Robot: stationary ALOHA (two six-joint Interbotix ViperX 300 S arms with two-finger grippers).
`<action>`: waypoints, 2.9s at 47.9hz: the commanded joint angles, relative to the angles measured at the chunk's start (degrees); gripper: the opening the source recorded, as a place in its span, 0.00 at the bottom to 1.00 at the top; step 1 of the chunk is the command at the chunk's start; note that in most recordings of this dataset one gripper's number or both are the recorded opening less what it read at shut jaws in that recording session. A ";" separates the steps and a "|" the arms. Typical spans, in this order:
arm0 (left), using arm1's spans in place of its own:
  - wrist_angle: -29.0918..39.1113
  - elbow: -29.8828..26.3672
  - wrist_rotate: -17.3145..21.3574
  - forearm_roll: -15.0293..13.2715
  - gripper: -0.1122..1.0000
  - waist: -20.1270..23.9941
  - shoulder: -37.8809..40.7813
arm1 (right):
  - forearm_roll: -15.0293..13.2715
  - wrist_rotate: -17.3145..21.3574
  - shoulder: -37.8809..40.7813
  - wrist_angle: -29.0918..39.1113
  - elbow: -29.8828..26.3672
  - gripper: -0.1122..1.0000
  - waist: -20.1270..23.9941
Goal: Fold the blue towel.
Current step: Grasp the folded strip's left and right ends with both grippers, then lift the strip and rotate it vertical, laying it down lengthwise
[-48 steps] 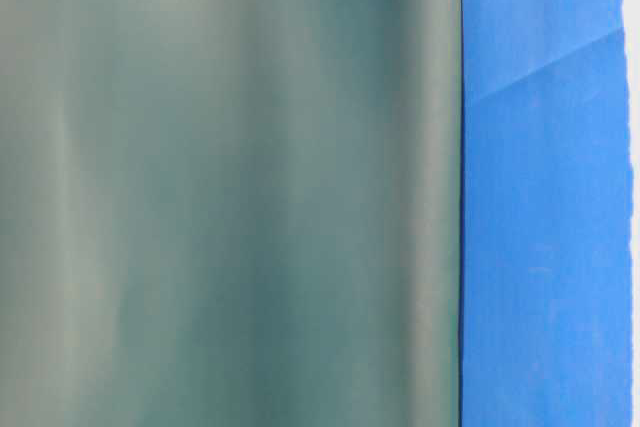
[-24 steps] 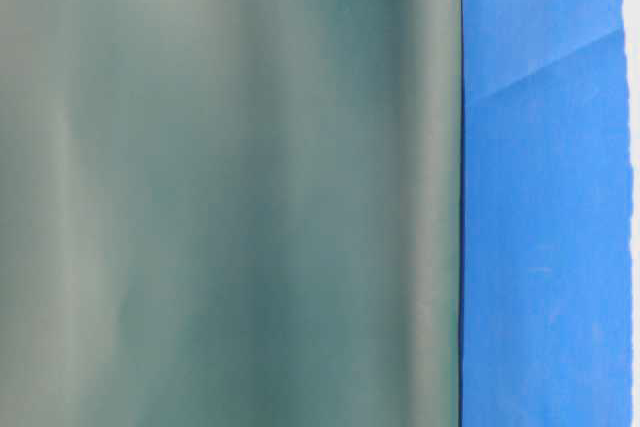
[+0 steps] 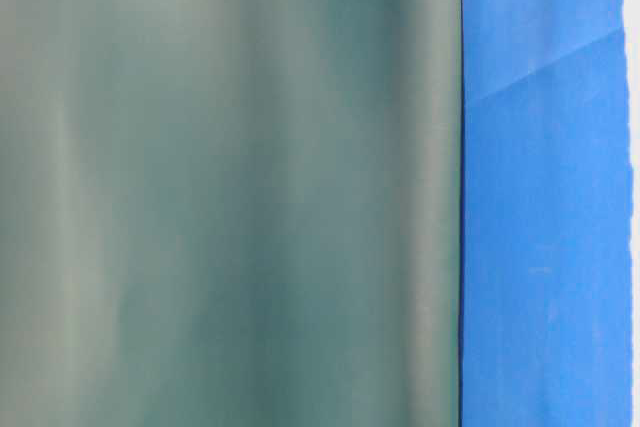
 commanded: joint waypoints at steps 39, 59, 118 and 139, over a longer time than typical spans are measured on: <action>5.80 -4.04 -0.09 0.00 0.12 -1.76 -2.90 | 0.00 -0.26 -2.20 0.62 -1.41 0.15 0.18; 23.38 -8.88 -0.18 0.09 0.12 -4.48 -21.01 | -0.18 -2.64 -19.86 11.69 -2.64 0.15 0.26; 13.36 -27.77 -3.52 0.00 0.12 -13.10 -2.02 | -12.30 -3.60 -9.40 16.00 -21.18 0.15 -17.93; 10.90 -39.99 -3.16 0.00 0.12 -13.10 9.58 | -17.23 -3.60 -5.27 13.80 -27.51 0.15 -22.76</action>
